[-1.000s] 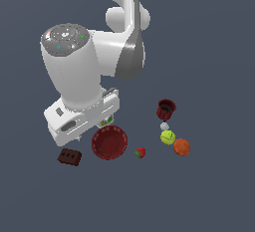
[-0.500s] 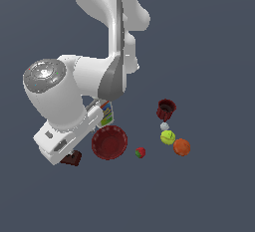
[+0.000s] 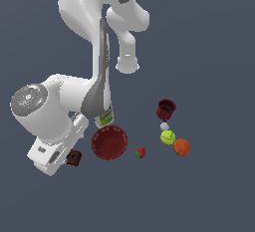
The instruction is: Pick up a designated object from a clutter of objects.
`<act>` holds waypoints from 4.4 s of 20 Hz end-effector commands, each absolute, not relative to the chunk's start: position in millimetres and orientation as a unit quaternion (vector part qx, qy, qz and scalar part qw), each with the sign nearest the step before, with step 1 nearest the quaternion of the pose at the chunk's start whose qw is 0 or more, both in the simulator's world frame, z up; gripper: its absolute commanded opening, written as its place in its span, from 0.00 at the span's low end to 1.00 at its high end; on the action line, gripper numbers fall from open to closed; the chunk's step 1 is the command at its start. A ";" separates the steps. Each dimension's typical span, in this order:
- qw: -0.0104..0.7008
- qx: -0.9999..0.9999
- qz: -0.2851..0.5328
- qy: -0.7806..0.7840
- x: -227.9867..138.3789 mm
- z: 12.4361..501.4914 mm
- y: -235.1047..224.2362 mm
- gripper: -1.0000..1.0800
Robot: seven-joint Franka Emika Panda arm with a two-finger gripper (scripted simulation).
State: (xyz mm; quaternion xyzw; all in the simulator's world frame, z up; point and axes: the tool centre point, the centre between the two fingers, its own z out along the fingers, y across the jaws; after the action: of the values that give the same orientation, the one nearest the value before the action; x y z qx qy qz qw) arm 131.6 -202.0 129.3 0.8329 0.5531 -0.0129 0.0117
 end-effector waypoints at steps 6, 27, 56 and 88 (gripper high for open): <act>0.004 0.796 -0.006 0.605 133.5 96.9 -230.4 0.96; 0.000 0.774 0.000 0.633 132.1 51.8 -247.0 0.96; 0.000 0.774 0.000 0.634 128.9 34.6 -240.7 0.00; 0.002 0.773 -0.005 0.634 38.0 237.8 -68.7 0.00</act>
State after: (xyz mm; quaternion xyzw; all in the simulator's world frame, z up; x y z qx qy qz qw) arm 43.4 -79.3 224.3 0.7733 0.6340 -0.0055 0.0006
